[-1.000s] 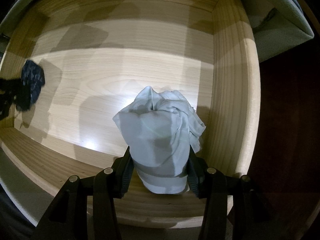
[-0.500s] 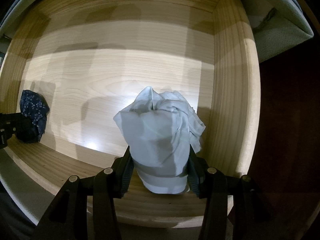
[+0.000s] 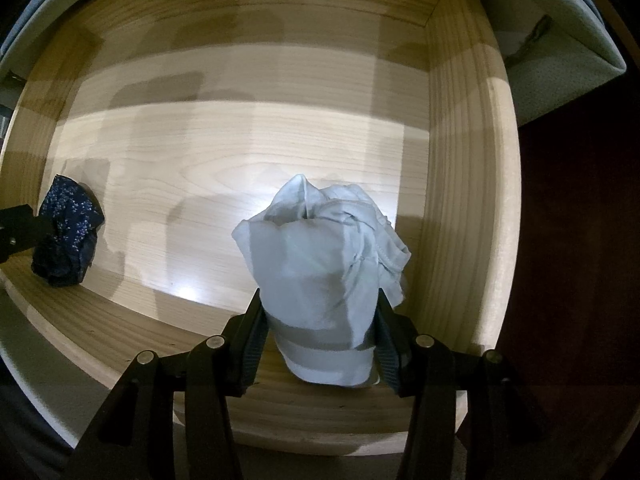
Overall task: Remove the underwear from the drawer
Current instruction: 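Lift the dark-blue floral underwear from the drawer floor with the left tool, then carry the dark-blue floral underwear into the white box and lower it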
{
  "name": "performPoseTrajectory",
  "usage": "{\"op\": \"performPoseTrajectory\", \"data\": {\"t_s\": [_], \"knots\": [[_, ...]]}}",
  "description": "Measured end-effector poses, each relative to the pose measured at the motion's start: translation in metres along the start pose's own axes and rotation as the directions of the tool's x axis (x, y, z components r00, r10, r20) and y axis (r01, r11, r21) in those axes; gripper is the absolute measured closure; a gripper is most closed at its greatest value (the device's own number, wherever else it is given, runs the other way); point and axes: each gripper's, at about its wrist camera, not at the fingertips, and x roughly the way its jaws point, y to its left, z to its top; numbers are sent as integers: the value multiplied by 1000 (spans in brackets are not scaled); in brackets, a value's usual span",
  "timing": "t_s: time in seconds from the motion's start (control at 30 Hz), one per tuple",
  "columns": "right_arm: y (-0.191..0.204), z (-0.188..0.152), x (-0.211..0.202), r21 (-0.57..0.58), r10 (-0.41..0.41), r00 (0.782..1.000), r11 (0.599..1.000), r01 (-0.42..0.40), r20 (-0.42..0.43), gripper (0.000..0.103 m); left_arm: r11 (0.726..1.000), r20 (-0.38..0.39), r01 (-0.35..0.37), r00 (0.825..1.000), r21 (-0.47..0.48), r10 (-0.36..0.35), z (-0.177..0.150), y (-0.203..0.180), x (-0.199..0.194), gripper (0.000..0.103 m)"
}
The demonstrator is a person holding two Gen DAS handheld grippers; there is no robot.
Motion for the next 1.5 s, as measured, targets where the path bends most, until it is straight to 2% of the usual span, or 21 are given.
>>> {"op": "performPoseTrajectory", "data": {"t_s": [0.33, 0.53, 0.73, 1.03, 1.1, 1.2, 1.27, 1.5], "knots": [[-1, -1, -5, 0, 5, 1000, 1000, -5, 3, 56, 998, -45, -63, 997, 5, 63, 15, -7, 20, 32], [-3, -2, -5, 1, 6, 1000, 1000, -6, 4, 55, 997, -66, -79, 995, 19, 80, 16, -13, 32, 32], [-5, -2, -5, 0, 9, 1000, 1000, -9, 4, 55, 997, -108, -83, 991, -11, 81, 22, -12, 39, 32], [-5, -2, -6, 0, 10, 1000, 1000, -10, 5, 55, 995, -109, -98, 989, 1, 97, 25, -14, 45, 32], [-5, -2, -6, 0, 10, 1000, 1000, -10, 6, 55, 995, -106, -100, 989, -6, 99, 23, -15, 44, 36], [-5, -2, -6, 0, 10, 1000, 1000, -10, 6, 55, 995, -97, -97, 991, -21, 95, 22, -15, 41, 49], [-5, -1, -5, 0, 11, 1000, 1000, -11, 6, 55, 996, -90, -92, 992, -19, 90, 22, -18, 40, 63], [-4, -4, -10, 2, 14, 1000, 1000, -14, 9, 55, 995, -70, -93, 993, -25, 91, 17, -20, 36, 70]]}}
